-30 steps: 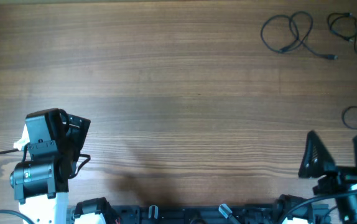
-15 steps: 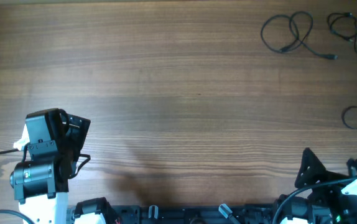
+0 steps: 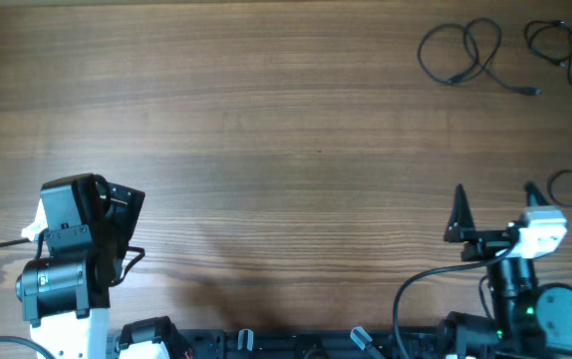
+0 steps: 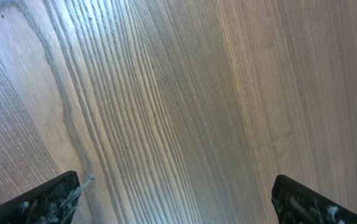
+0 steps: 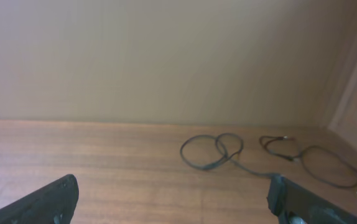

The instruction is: Untangle cables

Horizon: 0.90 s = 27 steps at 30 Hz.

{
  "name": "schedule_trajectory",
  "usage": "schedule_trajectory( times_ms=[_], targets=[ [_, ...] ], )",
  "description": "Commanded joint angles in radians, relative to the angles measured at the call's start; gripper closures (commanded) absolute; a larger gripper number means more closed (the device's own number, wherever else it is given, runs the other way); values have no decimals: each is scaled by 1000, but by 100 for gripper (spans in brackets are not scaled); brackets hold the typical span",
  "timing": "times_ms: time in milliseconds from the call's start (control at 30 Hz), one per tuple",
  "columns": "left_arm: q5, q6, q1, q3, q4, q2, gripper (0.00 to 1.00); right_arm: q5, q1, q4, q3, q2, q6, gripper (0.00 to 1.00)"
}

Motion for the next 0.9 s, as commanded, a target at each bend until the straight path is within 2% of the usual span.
schedule_trajectory(
  times_ms=[0, 200, 333, 600, 733, 867],
  targets=[
    [0, 12, 7, 10, 2, -2, 0, -56, 22, 93, -139, -90, -14, 0],
    [0, 12, 7, 10, 2, -2, 0, -56, 55, 342, -288, -92, -53, 0],
    [0, 12, 7, 10, 2, -2, 0, -19, 90, 422, -376, -92, -45, 0],
    [0, 12, 7, 10, 2, -2, 0, 18, 98, 447, -460, -93, 21, 0],
    [0, 12, 7, 10, 2, -2, 0, 111, 98, 402, -460, -92, 146, 0],
    [0, 12, 7, 10, 2, -2, 0, 111, 98, 402, -460, -92, 97, 0]
  ],
)
